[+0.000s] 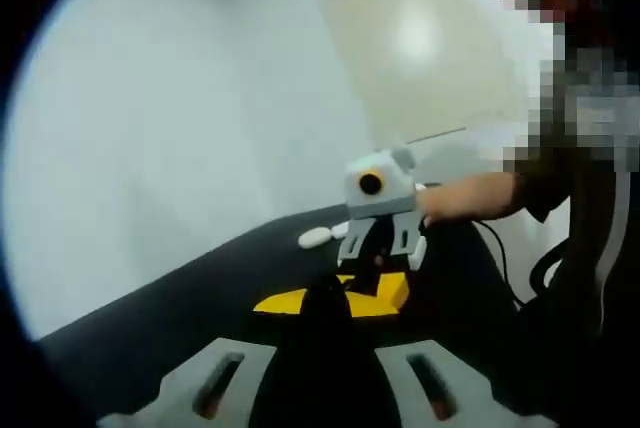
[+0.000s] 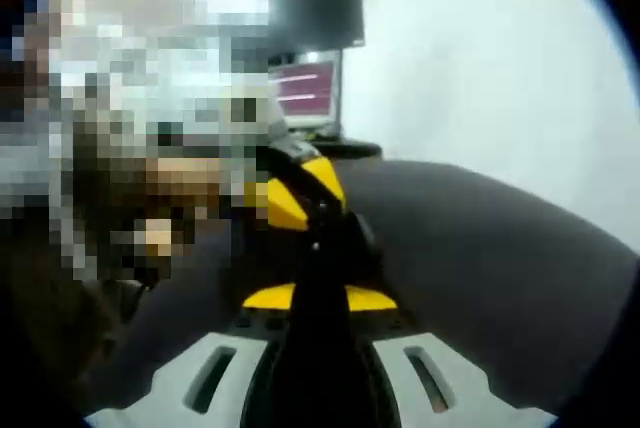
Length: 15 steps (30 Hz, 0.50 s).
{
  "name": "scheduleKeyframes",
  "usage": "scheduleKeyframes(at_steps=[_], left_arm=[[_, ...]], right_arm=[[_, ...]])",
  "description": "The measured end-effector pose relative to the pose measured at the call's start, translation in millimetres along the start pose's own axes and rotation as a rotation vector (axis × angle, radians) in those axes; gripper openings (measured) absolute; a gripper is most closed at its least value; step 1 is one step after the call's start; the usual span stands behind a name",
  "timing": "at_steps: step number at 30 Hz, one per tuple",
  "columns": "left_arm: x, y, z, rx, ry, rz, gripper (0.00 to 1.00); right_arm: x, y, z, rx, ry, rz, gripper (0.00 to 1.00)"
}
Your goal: Pick up three earphones and place each one into its charging case using tactile feedback, ensure that each earphone is properly inserted and securely positioned inside the case.
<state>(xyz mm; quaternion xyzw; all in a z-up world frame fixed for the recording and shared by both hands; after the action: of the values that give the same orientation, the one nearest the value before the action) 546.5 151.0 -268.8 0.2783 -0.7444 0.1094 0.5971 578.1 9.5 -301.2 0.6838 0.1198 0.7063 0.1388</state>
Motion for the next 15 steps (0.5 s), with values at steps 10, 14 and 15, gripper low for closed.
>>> scheduleKeyframes(at_steps=[10,14,15], left_arm=[[11.3,18,-18.3,0.014,0.103,0.036,0.13],[10.7,23,-21.1,-0.076,0.188,-0.058,0.13],[10.6,21,-19.5,-0.08,0.181,-0.077,0.13]], right_arm=[[-0.5,0,0,0.0,0.001,0.0,0.18],[-0.5,0,0,0.002,0.0,0.001,0.18],[-0.5,0,0,0.002,-0.001,0.001,0.18]])
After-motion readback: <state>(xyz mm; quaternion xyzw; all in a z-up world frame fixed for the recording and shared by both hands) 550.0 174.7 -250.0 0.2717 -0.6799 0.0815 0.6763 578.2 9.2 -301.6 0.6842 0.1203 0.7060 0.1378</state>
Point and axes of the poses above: the point that each gripper's makers call its tool centre point, and the gripper's own axes: y roughly backward along the fingers, z roughly to its right, x roughly out of its top, the point moved 7 cm from there along y, roughly backward along the fingers, and after that the axes turned 5 degrees about -z, right-handed, at the moved point
